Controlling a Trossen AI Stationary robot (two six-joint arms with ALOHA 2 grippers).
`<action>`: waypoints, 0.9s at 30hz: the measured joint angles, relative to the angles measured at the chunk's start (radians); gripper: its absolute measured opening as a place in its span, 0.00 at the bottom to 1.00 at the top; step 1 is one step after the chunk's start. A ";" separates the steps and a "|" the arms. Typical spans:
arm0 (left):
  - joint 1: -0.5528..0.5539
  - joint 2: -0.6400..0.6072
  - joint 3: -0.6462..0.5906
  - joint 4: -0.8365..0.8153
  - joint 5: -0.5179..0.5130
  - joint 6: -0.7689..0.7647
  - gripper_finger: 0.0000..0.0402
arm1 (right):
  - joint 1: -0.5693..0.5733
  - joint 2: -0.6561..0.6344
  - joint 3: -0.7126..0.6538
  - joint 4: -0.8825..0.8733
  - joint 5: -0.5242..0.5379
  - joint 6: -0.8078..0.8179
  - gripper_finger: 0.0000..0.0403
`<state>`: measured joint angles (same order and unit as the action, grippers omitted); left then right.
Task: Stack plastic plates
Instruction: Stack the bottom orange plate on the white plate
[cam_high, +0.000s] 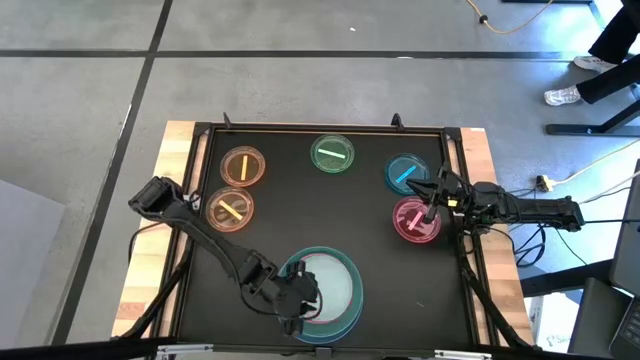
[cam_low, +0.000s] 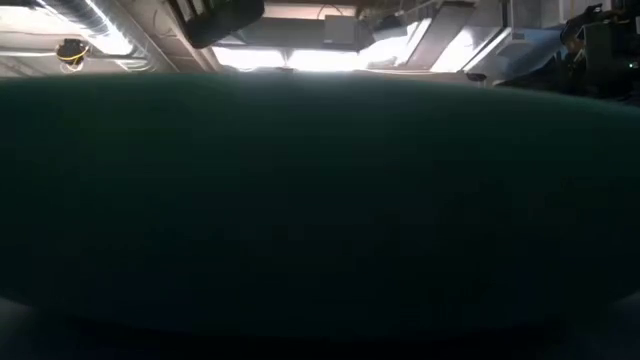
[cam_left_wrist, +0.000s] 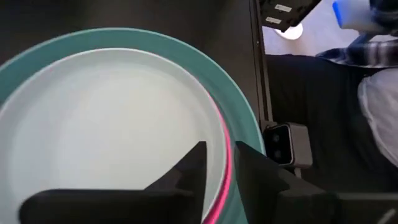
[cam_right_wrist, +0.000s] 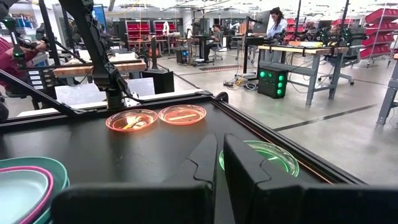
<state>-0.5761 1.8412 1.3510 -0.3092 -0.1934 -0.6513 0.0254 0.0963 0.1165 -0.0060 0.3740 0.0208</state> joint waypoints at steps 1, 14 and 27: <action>0.005 0.000 0.000 0.000 0.019 -0.001 0.22 | 0.000 0.000 0.000 0.000 0.000 0.000 0.06; -0.013 -0.112 0.000 -0.240 -0.099 -0.001 0.25 | 0.000 0.000 0.000 -0.005 0.000 0.000 0.06; -0.059 -0.227 -0.071 -0.694 -0.367 -0.340 0.25 | 0.000 0.000 0.000 -0.012 0.000 0.000 0.06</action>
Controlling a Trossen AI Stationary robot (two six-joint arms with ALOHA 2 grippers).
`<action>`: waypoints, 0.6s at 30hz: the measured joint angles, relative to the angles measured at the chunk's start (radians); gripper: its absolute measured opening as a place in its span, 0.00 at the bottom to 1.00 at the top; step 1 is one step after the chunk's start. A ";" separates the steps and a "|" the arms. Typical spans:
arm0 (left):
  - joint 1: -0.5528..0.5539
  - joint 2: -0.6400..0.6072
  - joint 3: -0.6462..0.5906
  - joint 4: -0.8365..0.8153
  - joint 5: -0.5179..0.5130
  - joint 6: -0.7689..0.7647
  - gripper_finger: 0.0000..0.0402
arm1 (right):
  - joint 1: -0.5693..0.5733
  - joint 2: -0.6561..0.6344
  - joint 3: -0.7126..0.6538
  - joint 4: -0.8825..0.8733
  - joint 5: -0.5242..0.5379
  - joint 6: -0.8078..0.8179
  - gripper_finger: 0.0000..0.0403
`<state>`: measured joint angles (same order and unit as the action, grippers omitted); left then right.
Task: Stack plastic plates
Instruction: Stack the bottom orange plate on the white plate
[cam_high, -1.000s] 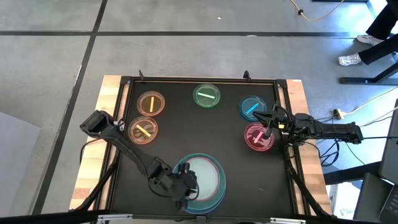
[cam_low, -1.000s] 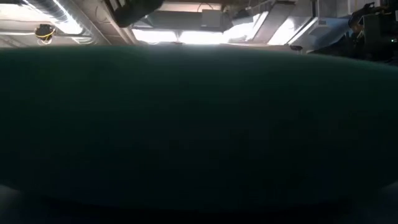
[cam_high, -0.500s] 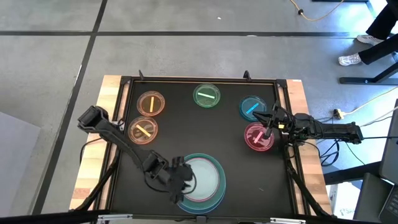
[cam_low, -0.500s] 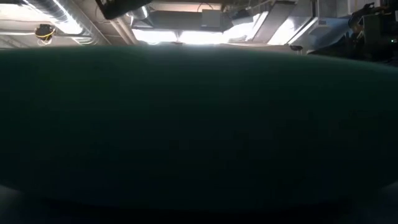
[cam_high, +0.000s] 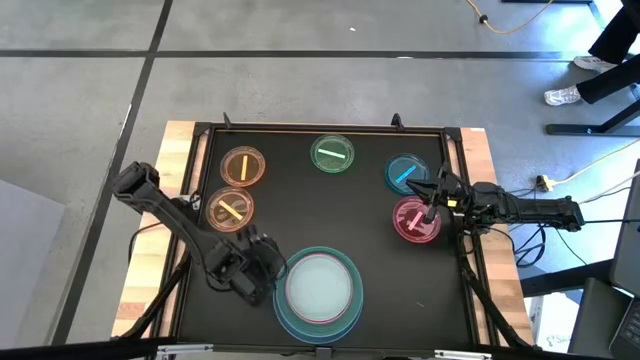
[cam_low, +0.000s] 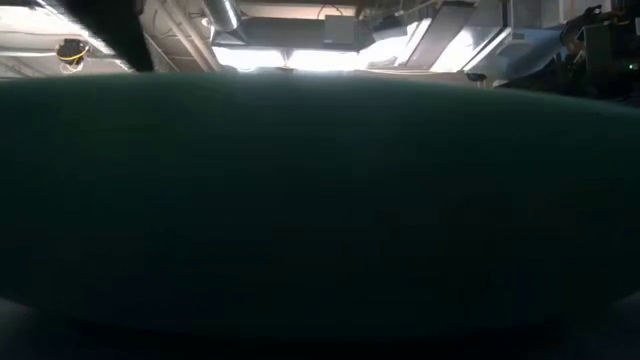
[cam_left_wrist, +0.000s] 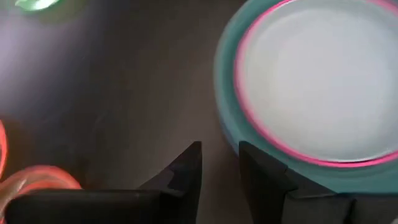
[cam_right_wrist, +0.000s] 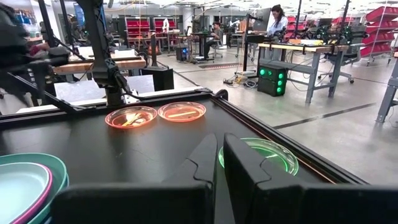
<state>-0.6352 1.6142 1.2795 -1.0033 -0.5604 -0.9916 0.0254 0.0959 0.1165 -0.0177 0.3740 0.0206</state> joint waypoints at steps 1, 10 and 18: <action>0.004 -0.017 -0.027 -0.003 0.001 -0.026 0.25 | 0.000 0.000 0.000 0.001 0.000 0.000 0.06; 0.063 -0.226 -0.336 0.021 0.133 -0.257 0.25 | 0.000 0.000 0.000 0.019 0.000 -0.004 0.06; 0.166 -0.259 -0.533 0.033 0.262 -0.261 0.24 | 0.000 0.000 0.000 0.018 0.027 -0.011 0.06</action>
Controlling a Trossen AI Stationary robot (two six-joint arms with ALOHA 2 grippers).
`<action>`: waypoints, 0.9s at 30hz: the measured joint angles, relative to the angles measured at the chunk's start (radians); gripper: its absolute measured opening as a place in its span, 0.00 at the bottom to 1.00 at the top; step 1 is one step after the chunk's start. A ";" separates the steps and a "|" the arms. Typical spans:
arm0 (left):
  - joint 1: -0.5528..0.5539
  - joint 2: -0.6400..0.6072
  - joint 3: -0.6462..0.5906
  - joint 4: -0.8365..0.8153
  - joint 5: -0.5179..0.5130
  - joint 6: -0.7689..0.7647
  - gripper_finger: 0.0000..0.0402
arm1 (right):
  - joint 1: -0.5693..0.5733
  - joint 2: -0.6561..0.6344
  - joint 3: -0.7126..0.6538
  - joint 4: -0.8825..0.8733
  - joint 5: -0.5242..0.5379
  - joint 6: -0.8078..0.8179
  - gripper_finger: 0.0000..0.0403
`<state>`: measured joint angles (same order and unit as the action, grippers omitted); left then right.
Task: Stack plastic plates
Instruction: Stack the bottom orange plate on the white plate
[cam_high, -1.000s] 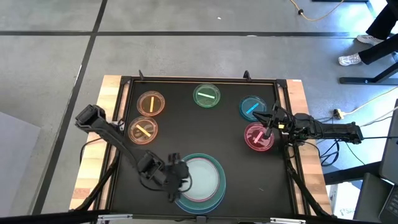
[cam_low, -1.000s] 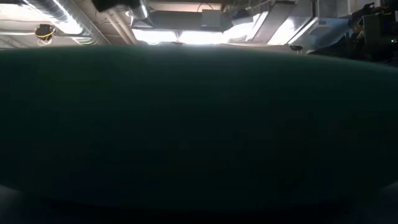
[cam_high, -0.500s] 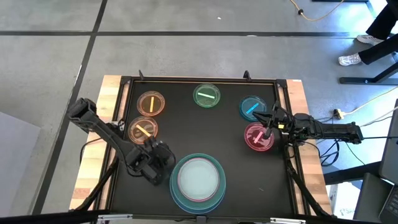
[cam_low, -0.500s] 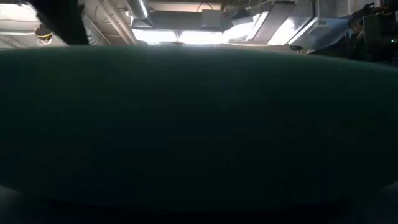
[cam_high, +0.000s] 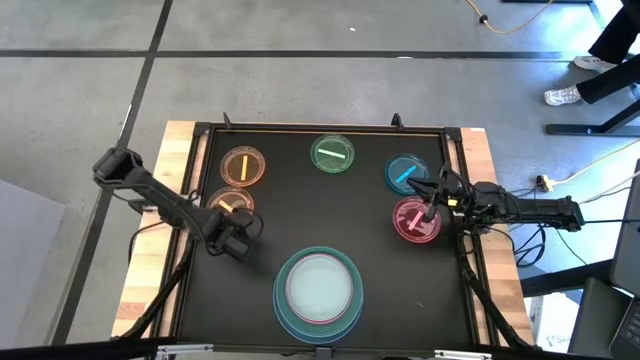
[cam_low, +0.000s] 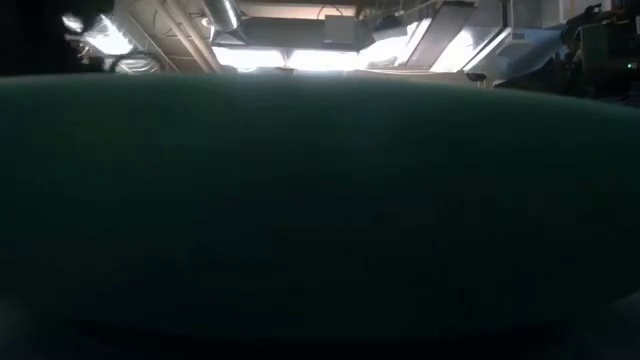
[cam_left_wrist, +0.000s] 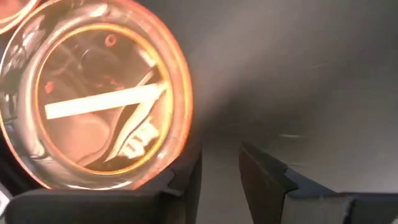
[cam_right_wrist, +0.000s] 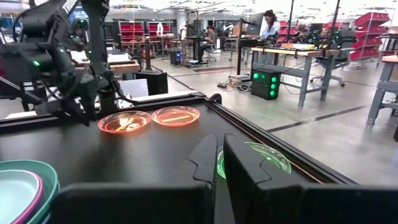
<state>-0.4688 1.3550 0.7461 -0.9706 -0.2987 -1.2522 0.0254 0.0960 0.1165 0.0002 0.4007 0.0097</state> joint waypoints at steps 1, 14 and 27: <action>0.013 0.004 -0.015 0.005 0.006 0.015 0.24 | 0.000 0.000 0.000 -0.001 0.000 0.000 0.06; 0.059 0.006 -0.124 0.126 -0.005 0.156 0.24 | 0.000 0.000 0.000 -0.030 0.000 0.000 0.06; 0.057 0.004 -0.199 0.167 -0.044 0.114 0.09 | 0.000 0.000 0.000 -0.024 0.000 0.000 0.06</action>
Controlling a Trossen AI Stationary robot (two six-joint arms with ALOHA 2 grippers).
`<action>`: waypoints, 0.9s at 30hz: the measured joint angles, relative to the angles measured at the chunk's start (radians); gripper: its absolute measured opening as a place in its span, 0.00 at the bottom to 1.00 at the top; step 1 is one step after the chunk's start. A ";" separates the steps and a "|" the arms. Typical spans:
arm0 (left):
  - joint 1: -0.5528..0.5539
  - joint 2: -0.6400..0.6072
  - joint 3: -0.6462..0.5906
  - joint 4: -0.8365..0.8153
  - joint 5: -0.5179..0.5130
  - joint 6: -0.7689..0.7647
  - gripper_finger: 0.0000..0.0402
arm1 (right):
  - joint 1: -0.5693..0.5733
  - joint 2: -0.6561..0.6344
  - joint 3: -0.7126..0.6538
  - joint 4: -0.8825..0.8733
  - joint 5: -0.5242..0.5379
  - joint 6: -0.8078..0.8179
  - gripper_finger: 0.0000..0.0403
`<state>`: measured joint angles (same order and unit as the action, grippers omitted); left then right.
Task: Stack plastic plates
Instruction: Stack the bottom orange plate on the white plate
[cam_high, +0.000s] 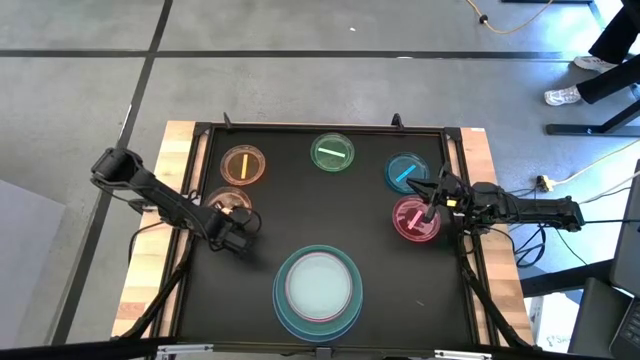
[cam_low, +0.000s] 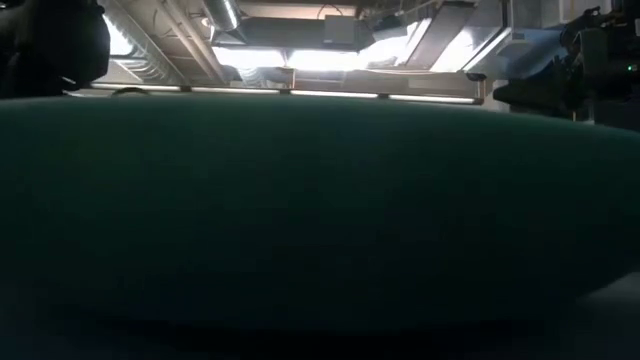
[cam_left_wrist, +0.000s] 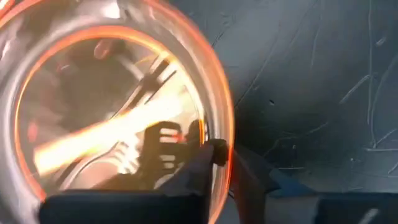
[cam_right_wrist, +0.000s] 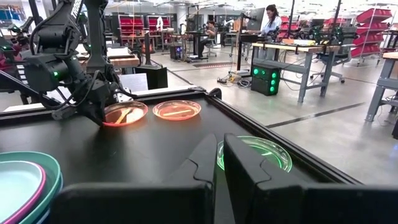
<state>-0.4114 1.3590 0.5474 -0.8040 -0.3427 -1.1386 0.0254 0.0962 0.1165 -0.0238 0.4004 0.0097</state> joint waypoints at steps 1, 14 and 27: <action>0.000 0.000 0.004 0.000 -0.007 0.005 0.06 | 0.000 0.000 0.000 0.003 0.000 0.000 0.06; -0.006 0.003 0.187 0.002 -0.040 0.121 0.01 | 0.000 0.000 0.000 -0.002 0.000 0.000 0.06; -0.078 0.003 0.415 0.344 -0.045 0.421 0.01 | 0.000 0.000 0.000 -0.005 0.000 0.000 0.06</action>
<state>-0.4891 1.3621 0.9629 -0.4604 -0.3877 -0.7176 0.0254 0.0959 0.1165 -0.0284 0.4004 0.0101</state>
